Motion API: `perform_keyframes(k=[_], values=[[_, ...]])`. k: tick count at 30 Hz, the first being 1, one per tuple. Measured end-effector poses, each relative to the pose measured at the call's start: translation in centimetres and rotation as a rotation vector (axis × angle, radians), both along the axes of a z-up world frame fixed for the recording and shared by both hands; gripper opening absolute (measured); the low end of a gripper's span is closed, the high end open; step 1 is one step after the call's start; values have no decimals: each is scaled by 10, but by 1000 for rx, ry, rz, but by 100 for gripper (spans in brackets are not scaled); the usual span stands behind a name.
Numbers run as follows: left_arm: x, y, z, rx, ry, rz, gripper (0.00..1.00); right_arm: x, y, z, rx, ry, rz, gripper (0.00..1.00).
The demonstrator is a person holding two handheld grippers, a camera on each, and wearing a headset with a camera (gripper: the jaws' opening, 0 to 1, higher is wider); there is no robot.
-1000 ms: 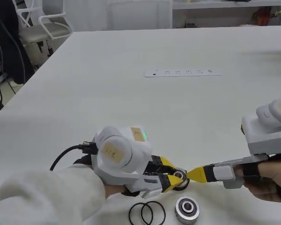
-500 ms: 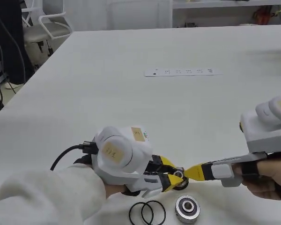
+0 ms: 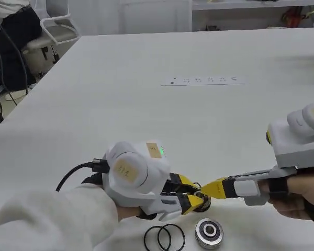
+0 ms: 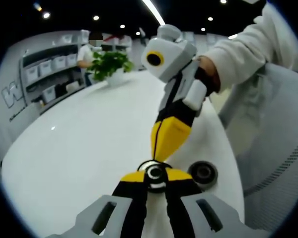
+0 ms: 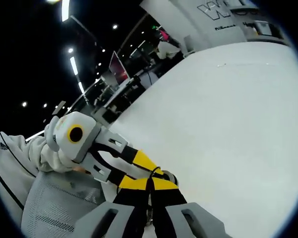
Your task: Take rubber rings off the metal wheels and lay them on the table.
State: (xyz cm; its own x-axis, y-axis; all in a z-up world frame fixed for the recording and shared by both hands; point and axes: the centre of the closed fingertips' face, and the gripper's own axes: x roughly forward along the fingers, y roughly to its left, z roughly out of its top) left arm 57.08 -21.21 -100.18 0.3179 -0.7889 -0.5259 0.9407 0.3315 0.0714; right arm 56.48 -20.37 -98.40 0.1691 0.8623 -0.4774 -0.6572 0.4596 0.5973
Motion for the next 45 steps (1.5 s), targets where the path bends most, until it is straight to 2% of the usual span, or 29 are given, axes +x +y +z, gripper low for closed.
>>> perform_keyframes(k=[10, 15, 18, 20, 22, 26, 28, 29, 30, 31, 35, 39, 45], values=[[0, -1, 0, -9, -11, -3, 14, 3, -7, -12, -63, -6, -9, 0], [-1, -1, 1, -4, -9, -11, 14, 4, -10, -15, -73, 0, -16, 0], [-1, 1, 4, 7, -24, -36, 14, 5, -10, -14, -75, -5, -16, 0], [-2, 4, 6, 12, 14, -33, 16, 5, -10, -13, -72, -5, -18, 0], [-3, 6, 12, -4, 18, -36, 20, 6, -10, -13, -68, -9, -22, 0], [1, 7, 34, -51, 27, -21, 31, 9, -13, -11, -63, -10, -35, 0], [0, 7, 40, -54, 35, -29, 37, 10, -14, -8, -56, -11, -43, 0], [-1, 8, 43, -47, 29, -40, 41, 11, -14, -7, -53, -13, -45, 0], [2, 11, 47, -30, -8, -48, 43, 11, -14, -6, -51, -17, -47, 0], [1, 13, 49, -19, -22, -59, 44, 12, -14, -5, -50, -20, -49, 0], [-2, 22, 64, -16, -24, -67, 51, 13, -15, -3, -43, -26, -52, 0], [-1, 36, 70, 25, -83, -54, 61, 14, -14, 0, -37, -33, -53, 0], [-6, 57, 84, 4, -89, -20, 63, 16, -15, 3, -32, -44, -55, 0]])
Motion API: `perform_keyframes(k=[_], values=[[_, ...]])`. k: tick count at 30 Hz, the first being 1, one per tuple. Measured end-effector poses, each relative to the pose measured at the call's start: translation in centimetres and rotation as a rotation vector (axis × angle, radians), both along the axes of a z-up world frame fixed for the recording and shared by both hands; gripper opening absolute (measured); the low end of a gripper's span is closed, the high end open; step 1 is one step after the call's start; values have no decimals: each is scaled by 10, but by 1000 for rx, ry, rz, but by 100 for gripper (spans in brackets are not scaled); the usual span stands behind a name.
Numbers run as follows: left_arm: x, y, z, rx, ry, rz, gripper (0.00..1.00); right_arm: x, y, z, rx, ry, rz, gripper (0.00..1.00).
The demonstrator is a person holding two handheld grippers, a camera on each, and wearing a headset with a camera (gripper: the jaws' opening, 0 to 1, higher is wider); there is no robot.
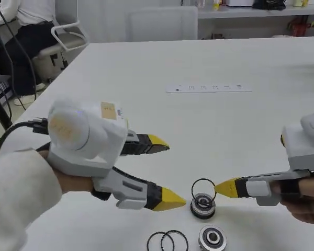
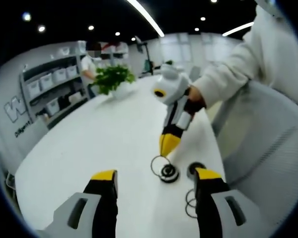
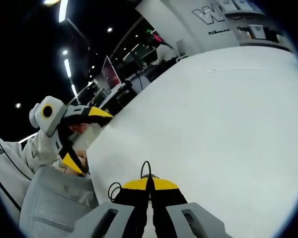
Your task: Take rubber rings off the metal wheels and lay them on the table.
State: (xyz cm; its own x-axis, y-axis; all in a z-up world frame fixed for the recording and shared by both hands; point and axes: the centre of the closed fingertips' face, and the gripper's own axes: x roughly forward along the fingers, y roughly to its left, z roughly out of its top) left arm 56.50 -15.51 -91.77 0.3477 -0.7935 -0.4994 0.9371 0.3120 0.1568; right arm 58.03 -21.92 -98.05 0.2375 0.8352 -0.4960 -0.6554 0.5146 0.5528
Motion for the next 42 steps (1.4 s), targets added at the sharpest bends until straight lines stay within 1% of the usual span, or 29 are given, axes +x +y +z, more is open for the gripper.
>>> perform_keyframes(k=[2, 4, 5, 7, 8, 10, 11, 13, 15, 18, 23, 27, 31, 35, 38, 42], values=[[0, 6, 4, 6, -17, 15, 67, 2, -2, 2, 4, -5, -7, 0], [-3, 14, 9, 10, -29, 23, 70, 4, -3, 5, 9, -10, -14, 0], [-4, 17, 11, 11, -30, 27, 71, 5, -4, 6, 11, -12, -16, 0], [-5, 26, 15, 14, -43, 44, 71, 6, -5, 8, 17, -16, -25, 0], [-6, 31, 19, 12, -51, 56, 71, 7, -5, 9, 20, -17, -27, 0], [-8, 38, 22, 10, -50, 71, 73, 8, -6, 12, 22, -22, -31, 0], [-9, 44, 25, 4, -53, 86, 75, 8, -6, 13, 24, -26, -31, 0], [-9, 53, 31, -8, -69, 117, 77, 9, -6, 17, 34, -31, -37, 0], [-11, 63, 34, -19, -68, 141, 79, 9, -6, 20, 40, -36, -40, 0], [-15, 72, 36, -26, -66, 162, 82, 10, -5, 24, 46, -43, -42, 0], [-23, 86, 35, -23, -65, 192, 84, 7, -6, 28, 42, -59, -32, 0], [-30, 92, 32, -26, -56, 210, 85, 7, -7, 32, 42, -64, -28, 0], [-37, 98, 26, -30, -41, 232, 85, 6, -7, 43, 65, -73, -27, 0], [-45, 101, 19, -32, -21, 246, 85, 5, -6, 56, 83, -91, -19, 0], [-48, 104, 15, -38, -12, 262, 85, 3, -6, 65, 97, -99, -14, 0], [-51, 108, 12, -49, -2, 282, 85, -3, -2, 75, 108, -109, 11, 0]])
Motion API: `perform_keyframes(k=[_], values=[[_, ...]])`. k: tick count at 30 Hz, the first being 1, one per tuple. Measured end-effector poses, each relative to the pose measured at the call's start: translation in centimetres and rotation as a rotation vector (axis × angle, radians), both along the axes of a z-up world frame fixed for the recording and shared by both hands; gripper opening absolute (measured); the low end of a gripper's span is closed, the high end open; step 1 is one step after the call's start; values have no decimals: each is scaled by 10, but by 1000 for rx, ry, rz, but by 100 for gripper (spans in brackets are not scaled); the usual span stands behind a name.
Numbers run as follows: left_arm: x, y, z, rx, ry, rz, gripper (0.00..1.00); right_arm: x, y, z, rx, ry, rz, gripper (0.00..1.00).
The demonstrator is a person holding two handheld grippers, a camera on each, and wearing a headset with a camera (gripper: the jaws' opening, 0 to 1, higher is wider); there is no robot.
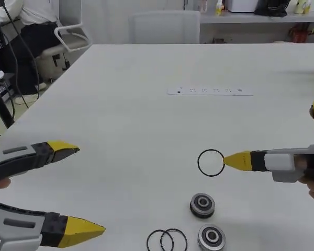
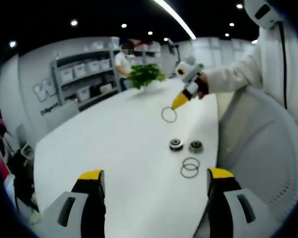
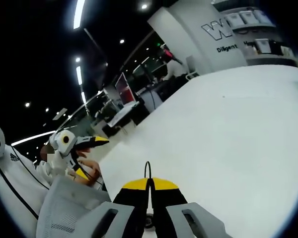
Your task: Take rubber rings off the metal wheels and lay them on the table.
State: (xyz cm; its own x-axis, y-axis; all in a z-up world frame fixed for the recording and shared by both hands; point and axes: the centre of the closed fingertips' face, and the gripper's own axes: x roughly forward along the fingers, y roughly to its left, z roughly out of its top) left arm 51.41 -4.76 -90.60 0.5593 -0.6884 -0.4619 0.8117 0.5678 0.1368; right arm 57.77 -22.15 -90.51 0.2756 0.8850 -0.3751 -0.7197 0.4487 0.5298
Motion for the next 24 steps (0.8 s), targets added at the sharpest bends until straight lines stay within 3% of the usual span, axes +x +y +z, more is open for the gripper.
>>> perform_keyframes(k=[5, 13, 24], values=[[-4, 1, -4, -31, 7, 29, 85, -6, 3, 9, -19, -22, 36, 0], [-11, 3, -14, -41, 33, 49, 85, -16, 13, 26, -45, -59, 106, 0], [-18, 5, -21, -50, 53, 61, 84, -42, 51, 32, -41, -73, 247, 0]])
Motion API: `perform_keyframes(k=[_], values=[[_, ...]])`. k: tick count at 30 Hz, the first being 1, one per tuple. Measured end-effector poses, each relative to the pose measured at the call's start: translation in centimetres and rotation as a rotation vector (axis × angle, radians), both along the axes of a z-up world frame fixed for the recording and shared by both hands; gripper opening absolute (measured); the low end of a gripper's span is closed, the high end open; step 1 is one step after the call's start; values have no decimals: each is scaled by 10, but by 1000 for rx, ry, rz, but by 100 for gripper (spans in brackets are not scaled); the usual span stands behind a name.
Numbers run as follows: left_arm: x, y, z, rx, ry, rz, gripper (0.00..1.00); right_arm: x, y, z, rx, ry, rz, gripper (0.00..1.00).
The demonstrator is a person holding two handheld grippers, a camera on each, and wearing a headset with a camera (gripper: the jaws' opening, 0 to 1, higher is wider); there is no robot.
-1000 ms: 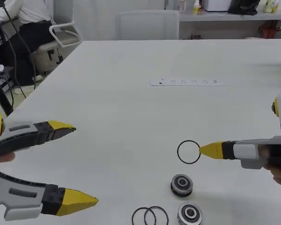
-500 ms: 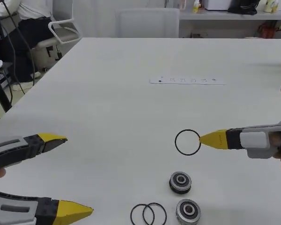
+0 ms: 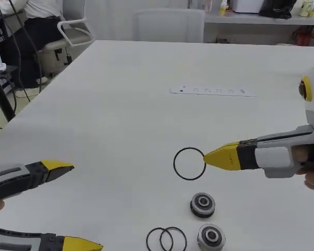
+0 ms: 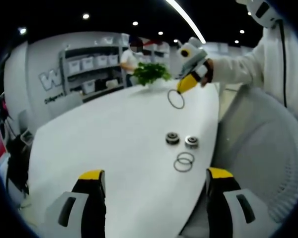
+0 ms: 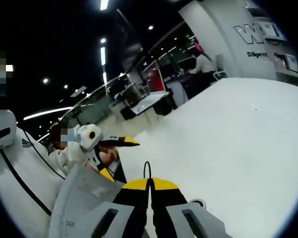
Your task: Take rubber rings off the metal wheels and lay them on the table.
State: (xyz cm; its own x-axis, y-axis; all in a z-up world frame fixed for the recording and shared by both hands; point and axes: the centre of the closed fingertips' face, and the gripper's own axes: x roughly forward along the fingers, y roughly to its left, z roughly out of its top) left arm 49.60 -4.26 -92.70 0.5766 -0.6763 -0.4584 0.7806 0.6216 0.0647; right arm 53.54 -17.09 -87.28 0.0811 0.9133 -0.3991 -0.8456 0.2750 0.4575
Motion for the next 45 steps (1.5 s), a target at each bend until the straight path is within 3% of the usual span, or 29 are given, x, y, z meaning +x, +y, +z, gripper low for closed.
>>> perform_keyframes(k=[11, 21, 34, 45], values=[[-1, 2, -4, -1, 12, 11, 84, -23, 20, -22, -58, 20, 99, 0], [-3, 1, -6, -8, 16, 17, 84, -37, 28, -55, -136, 61, 150, 0], [-3, 2, -7, -10, 21, 23, 83, -42, 30, -96, -222, 110, 170, 0], [-3, 2, -8, -12, 24, 27, 83, -33, 21, -122, -270, 152, 138, 0]])
